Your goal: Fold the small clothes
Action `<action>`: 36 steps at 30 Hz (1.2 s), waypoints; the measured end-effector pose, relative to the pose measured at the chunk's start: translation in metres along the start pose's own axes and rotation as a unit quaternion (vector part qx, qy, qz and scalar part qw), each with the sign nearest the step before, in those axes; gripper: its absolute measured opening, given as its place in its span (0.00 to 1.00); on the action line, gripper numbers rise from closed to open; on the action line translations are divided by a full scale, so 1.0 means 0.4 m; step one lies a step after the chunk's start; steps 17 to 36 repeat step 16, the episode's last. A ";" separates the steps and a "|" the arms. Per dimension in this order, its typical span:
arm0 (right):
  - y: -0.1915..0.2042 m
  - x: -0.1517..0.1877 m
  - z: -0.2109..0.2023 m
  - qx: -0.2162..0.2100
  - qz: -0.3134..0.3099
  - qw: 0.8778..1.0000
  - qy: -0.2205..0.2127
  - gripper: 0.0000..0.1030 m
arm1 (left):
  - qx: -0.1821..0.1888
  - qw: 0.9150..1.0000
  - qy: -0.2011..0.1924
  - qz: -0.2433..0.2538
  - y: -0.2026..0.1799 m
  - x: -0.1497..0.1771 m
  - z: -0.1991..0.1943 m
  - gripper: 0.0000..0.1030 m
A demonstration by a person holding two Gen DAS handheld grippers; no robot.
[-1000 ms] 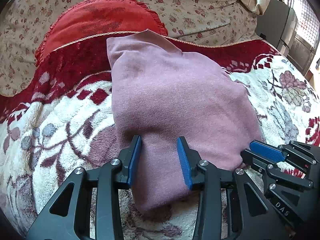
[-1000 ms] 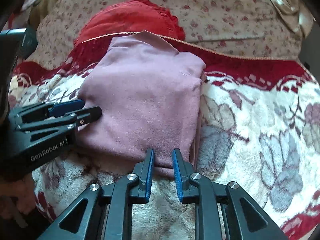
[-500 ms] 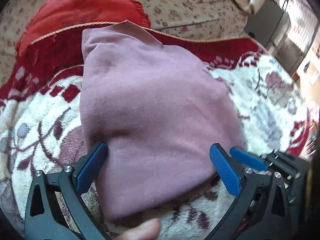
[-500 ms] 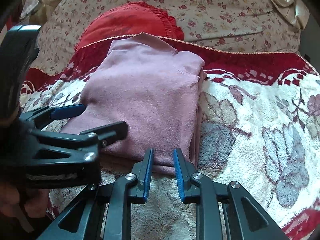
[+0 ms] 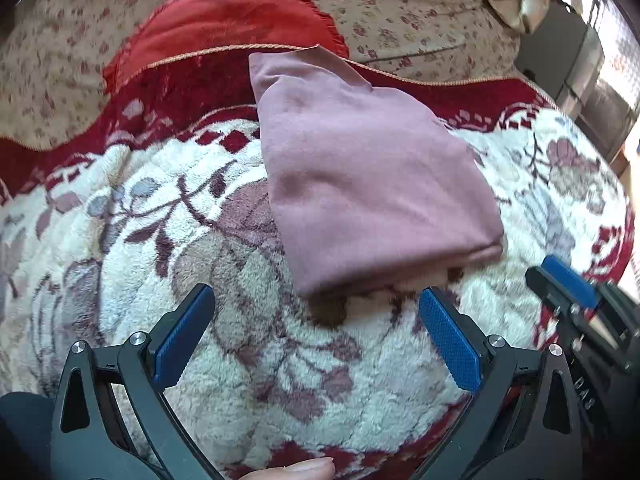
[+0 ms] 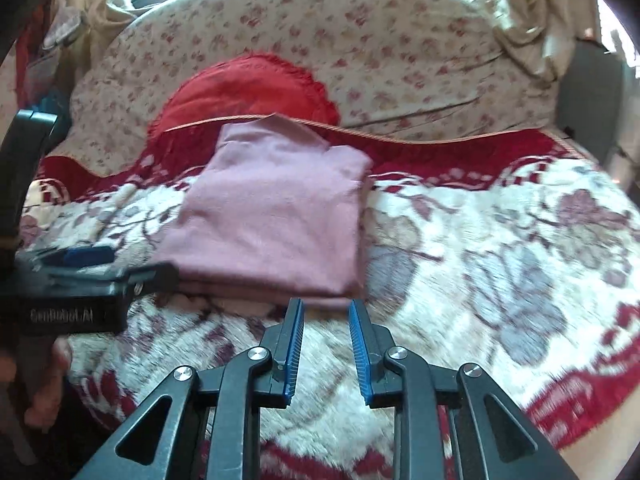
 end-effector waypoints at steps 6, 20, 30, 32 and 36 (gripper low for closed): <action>-0.028 -0.023 -0.002 0.014 0.019 0.999 -0.025 0.23 | 0.001 0.999 -0.019 0.027 -0.022 -0.006 -0.008 0.99; -0.012 -0.028 0.019 0.004 0.023 1.000 -0.020 0.23 | -0.008 0.999 -0.029 0.037 -0.024 -0.010 -0.008 0.99; -0.012 -0.028 0.019 0.004 0.023 1.000 -0.020 0.23 | -0.008 0.999 -0.029 0.037 -0.024 -0.010 -0.008 0.99; -0.012 -0.028 0.019 0.004 0.023 1.000 -0.020 0.23 | -0.008 0.999 -0.029 0.037 -0.024 -0.010 -0.008 0.99; -0.012 -0.028 0.019 0.004 0.023 1.000 -0.020 0.23 | -0.008 0.999 -0.029 0.037 -0.024 -0.010 -0.008 0.99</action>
Point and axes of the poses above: each gripper's, at about its wrist camera, not at the fingertips, and z roughly the way its jaws point, y to its left, x to its underside, the point moved 10 cm from there along z, roughly the way its jaws point, and after that the axes turned 5 degrees about -y, right-handed, at the moved point
